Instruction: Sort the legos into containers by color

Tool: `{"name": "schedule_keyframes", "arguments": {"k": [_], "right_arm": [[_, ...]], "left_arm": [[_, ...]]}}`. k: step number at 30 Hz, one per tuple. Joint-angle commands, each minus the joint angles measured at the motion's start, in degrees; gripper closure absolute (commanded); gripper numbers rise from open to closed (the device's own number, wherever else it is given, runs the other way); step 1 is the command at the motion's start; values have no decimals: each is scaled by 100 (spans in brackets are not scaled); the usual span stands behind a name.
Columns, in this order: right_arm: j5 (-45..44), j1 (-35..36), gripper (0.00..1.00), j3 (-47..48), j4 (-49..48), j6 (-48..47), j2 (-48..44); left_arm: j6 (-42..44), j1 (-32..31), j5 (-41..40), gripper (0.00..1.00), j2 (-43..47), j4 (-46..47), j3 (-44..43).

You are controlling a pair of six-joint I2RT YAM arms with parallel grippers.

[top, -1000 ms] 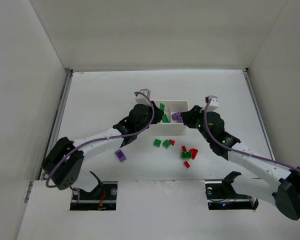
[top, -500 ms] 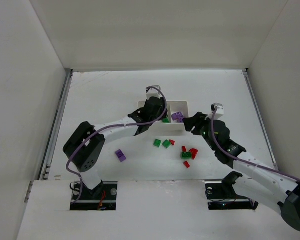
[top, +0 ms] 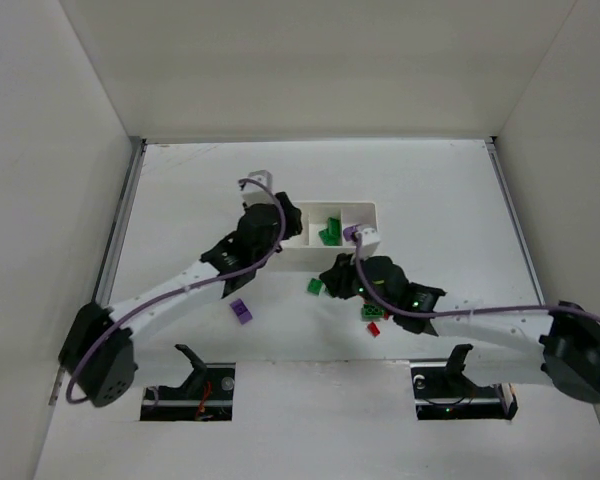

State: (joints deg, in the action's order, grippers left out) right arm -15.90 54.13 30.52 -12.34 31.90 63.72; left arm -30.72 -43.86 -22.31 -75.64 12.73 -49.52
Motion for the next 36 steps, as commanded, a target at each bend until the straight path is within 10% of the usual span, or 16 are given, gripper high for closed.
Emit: {"name": "schedule_keyframes", "arguments": {"k": [1,5,10,36], "right_arm": [[52,803,61,673,-655,-246,788],[-167,1542,32,1419,-971,-360,2026],[-281,1903,21,2474,-911,-597,3538],[-845,2150,22,3873,-199,-615,4904]], "left_arm": [[-284,372,-476,55,1109,-243,616],[-864,873,-687,54,2481,-666,1566],[-1383,1559,-618,54,3554,-1386,2244],[-1745,3168,394,51,4522,-1924,3229]]}}
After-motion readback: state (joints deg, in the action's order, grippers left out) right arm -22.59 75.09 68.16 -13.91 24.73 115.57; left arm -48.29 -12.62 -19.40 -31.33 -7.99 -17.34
